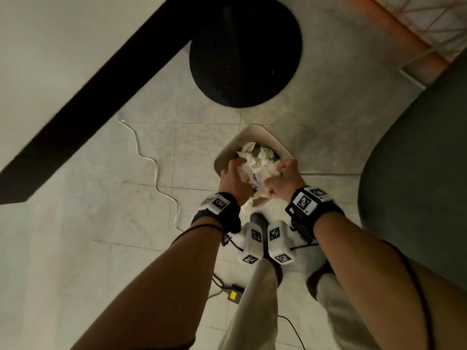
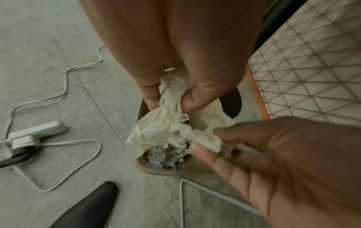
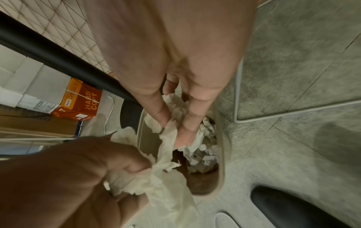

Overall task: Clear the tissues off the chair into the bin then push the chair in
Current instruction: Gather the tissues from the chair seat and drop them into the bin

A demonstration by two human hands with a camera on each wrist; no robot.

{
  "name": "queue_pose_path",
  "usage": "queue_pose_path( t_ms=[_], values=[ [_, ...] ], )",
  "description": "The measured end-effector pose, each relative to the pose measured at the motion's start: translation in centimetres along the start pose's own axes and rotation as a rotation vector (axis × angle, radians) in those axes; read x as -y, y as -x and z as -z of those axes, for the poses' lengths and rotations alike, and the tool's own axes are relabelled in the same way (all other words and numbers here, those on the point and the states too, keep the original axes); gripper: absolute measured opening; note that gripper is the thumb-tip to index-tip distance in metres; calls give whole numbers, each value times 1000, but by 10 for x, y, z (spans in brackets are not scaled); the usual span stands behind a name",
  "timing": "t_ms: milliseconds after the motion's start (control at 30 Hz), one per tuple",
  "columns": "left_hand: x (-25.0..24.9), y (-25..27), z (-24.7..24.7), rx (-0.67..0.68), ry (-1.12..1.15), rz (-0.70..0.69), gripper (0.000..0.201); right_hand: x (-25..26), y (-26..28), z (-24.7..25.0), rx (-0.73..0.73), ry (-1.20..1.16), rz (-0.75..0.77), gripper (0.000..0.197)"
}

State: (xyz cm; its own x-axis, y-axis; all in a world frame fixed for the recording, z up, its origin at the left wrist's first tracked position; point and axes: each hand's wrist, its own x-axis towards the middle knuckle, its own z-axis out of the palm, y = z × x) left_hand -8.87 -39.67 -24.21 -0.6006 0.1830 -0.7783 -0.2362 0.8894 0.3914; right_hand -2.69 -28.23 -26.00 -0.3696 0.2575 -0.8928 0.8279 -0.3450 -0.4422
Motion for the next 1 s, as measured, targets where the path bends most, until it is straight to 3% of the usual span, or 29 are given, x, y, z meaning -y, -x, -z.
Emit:
queue_pose_path(
  t_ms=[133, 267, 367, 467, 533, 767, 833, 1000],
  values=[
    [0, -38, -8, -19, -81, -3, 73, 8, -28, -4, 72, -126, 22, 52],
    [2, -62, -6, -56, -169, -70, 91, 9, -37, 2, 61, -48, 100, 49],
    [2, -61, 0, -51, -210, -92, 72, 4, -29, 6, 43, -6, 129, 45],
    [-9, -36, 8, 0, -165, -86, 43, -9, -10, 11, 77, 33, 147, 42],
    [-16, -14, 9, 21, -155, -128, 34, -12, 16, 21, 119, -54, 145, 30],
    [-71, 83, -9, 136, -298, -340, 24, -27, 131, 95, 80, -208, 206, 29],
    [-97, 112, -25, 147, -364, -464, 19, -34, 156, 126, 29, -267, 196, 28],
    [-173, 172, -76, 315, -358, -543, 26, -56, 205, 211, -177, -430, 210, 21]
  ],
)
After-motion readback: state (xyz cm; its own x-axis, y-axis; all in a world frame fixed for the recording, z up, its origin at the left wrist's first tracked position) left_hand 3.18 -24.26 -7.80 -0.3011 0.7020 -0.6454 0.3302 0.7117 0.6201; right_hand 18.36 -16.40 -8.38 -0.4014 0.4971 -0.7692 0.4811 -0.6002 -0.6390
